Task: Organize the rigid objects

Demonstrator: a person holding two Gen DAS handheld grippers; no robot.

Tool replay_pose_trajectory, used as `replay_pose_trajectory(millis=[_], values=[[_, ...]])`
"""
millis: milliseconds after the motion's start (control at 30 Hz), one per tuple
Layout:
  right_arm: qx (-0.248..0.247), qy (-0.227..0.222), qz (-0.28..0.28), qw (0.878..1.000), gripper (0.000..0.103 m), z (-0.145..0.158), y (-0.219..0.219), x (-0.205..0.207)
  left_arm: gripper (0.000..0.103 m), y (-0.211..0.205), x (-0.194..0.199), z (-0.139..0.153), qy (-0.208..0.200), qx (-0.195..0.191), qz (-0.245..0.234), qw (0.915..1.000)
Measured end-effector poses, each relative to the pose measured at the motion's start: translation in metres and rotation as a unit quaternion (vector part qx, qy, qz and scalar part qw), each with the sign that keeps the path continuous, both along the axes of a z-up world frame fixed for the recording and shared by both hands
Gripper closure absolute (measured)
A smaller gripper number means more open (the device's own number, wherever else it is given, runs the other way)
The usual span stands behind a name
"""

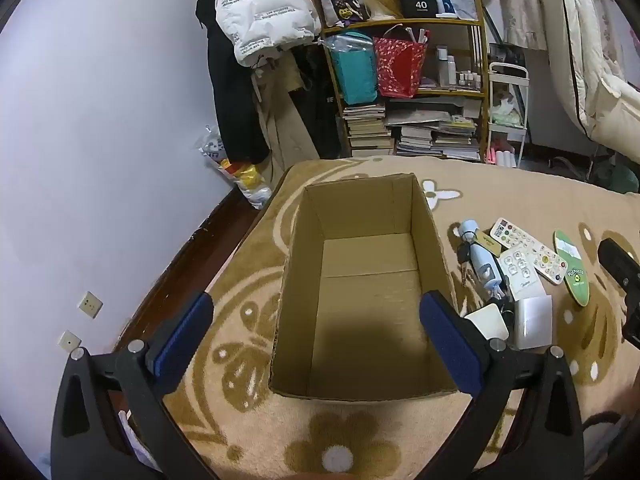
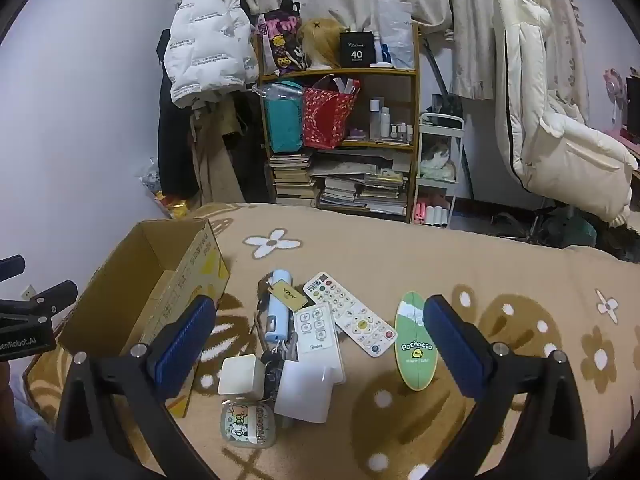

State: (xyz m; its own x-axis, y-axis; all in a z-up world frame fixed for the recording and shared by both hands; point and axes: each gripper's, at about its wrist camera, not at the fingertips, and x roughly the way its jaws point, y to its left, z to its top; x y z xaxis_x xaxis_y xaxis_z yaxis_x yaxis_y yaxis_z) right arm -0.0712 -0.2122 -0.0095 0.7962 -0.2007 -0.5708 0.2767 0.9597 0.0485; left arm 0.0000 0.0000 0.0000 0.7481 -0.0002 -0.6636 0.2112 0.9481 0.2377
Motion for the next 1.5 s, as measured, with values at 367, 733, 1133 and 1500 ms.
replay_pose_trajectory(millis=[367, 733, 1133, 1500], values=[[0.017, 0.0, -0.012, 1.0, 0.0, -0.002, -0.005, -0.002, 0.001, -0.004, -0.005, 0.001, -0.007, 0.008, -0.004, 0.9999], [0.026, 0.007, -0.011, 1.0, 0.0, -0.004, -0.008, 0.001, 0.001, -0.005, -0.002, -0.002, -0.002, 0.027, -0.012, 0.9996], [0.027, 0.012, -0.01, 1.0, 0.0, -0.008, -0.007, 0.004, 0.001, -0.006, -0.003, -0.004, -0.003, 0.03, -0.01, 0.9995], [0.033, 0.015, -0.012, 0.999, 0.0, -0.015, -0.007, 0.004, 0.001, -0.002, 0.001, -0.003, -0.001, 0.025, 0.001, 0.9997]])
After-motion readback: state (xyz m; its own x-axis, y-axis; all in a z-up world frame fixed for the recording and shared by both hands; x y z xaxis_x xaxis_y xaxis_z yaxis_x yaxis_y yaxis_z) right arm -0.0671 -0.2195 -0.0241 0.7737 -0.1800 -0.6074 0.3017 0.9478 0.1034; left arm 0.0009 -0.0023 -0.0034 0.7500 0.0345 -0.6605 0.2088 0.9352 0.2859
